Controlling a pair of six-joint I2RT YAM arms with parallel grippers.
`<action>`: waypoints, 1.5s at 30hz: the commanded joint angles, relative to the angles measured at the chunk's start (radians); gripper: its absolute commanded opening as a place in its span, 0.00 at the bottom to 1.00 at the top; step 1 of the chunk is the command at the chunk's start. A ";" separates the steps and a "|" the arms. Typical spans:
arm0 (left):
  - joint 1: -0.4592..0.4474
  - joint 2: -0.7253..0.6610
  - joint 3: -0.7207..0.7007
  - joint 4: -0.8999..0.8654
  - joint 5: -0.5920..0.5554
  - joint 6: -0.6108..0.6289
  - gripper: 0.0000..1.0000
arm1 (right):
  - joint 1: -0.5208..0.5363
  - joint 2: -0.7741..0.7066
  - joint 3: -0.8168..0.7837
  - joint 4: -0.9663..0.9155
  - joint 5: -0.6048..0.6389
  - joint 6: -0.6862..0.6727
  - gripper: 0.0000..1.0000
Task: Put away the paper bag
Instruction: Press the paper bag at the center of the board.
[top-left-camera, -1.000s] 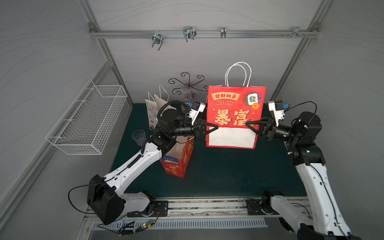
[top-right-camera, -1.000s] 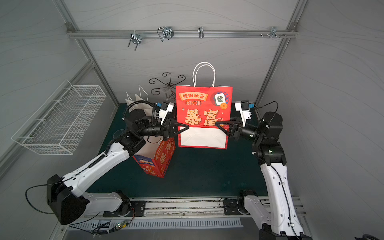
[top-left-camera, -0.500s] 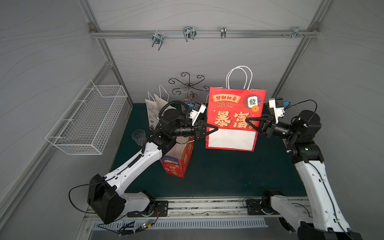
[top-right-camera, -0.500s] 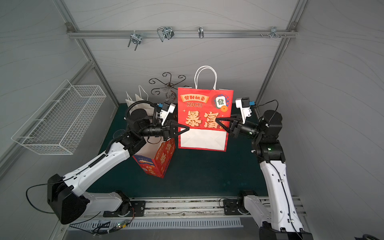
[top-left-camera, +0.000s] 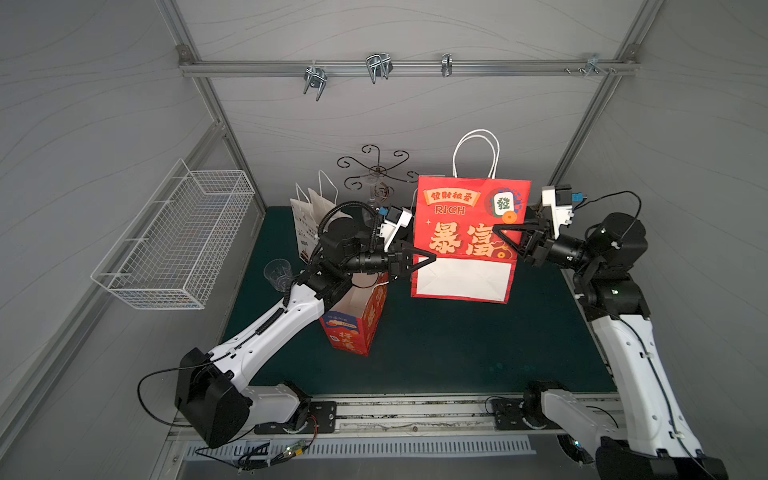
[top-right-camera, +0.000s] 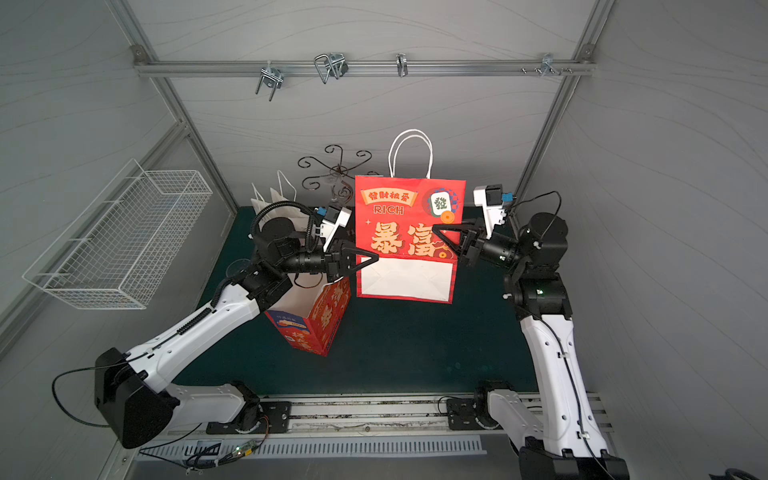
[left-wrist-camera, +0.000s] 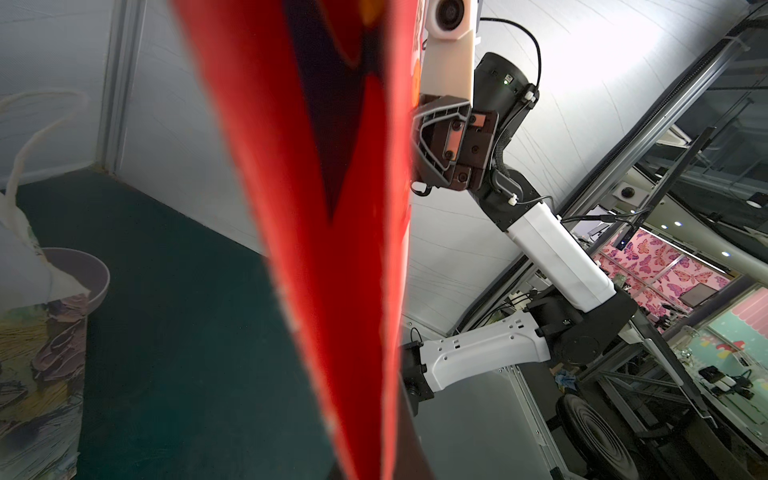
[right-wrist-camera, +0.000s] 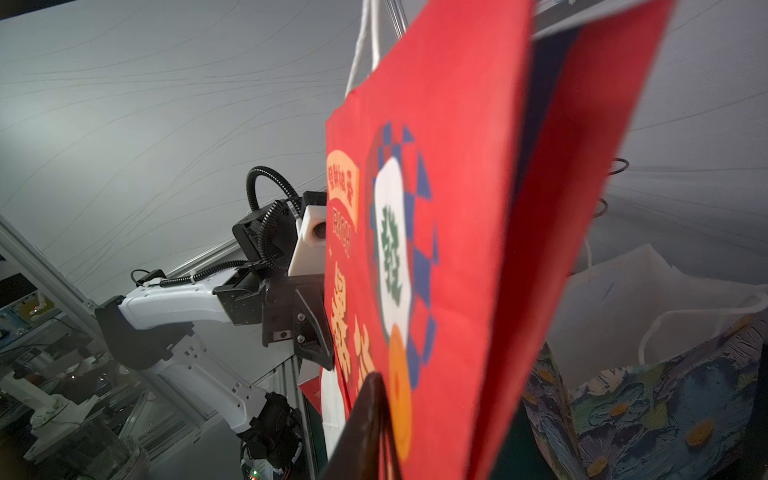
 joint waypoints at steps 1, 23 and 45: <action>-0.005 0.006 0.026 0.010 0.034 0.015 0.00 | -0.002 0.004 0.055 0.048 0.040 -0.028 0.20; -0.005 -0.002 0.007 0.005 0.052 0.022 0.00 | -0.012 0.041 0.092 0.128 0.073 0.008 0.04; -0.005 -0.005 -0.007 -0.003 0.064 0.028 0.00 | -0.047 0.086 0.141 0.330 0.089 0.139 0.00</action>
